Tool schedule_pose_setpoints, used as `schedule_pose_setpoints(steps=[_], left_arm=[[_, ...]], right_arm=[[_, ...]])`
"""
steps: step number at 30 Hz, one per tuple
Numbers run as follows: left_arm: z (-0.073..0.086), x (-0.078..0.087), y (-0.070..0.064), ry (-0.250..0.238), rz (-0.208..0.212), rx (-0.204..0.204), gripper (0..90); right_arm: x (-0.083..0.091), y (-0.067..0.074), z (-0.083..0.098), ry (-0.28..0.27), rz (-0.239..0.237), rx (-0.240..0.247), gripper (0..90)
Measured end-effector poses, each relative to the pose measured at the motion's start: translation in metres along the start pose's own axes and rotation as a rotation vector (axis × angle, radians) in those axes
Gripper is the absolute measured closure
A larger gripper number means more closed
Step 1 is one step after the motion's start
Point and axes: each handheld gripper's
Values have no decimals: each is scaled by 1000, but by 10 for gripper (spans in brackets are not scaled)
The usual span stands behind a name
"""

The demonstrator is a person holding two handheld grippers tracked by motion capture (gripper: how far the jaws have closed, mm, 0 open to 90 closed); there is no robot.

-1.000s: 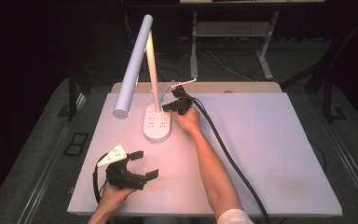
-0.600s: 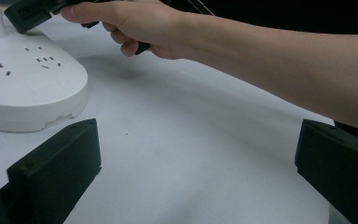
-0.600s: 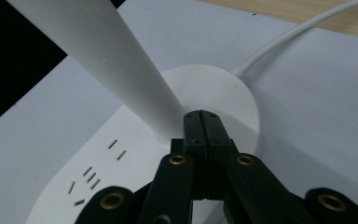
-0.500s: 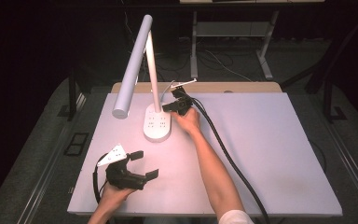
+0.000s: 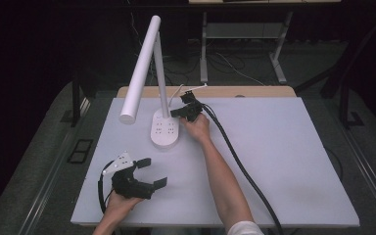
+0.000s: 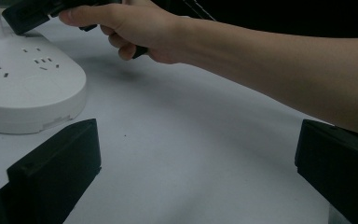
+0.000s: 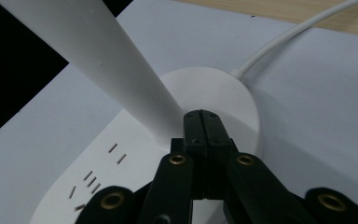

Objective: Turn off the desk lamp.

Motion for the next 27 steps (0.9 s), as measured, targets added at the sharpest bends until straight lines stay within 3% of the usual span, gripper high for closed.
schedule_pose_setpoints(steps=[7, 11, 15, 18, 27], left_arm=[[0, 0, 0, 5, -1, -1, 0], [0, -1, 1, 4, 0, 0, 0], [0, 0, 1, 1, -2, 3, 0], [0, 1, 1, -2, -1, 2, 0], [0, -3, -1, 6, 11, -7, 0]], right_arm=[[0, 1, 0, -1, 9, 20, 900], [2, -1, -1, -4, -9, -7, 900], [5, -2, -2, 5, 6, 11, 900], [10, -4, -3, -13, -32, -2, 899], [30, 4, -6, -11, -45, 44, 899]])
Point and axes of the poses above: each handheld gripper's, and its own axes: x roughly backward along the jaws, z roughly out of its underside, y roughly to its left, and after that the axes turned 9 degrees about -x, right-handed
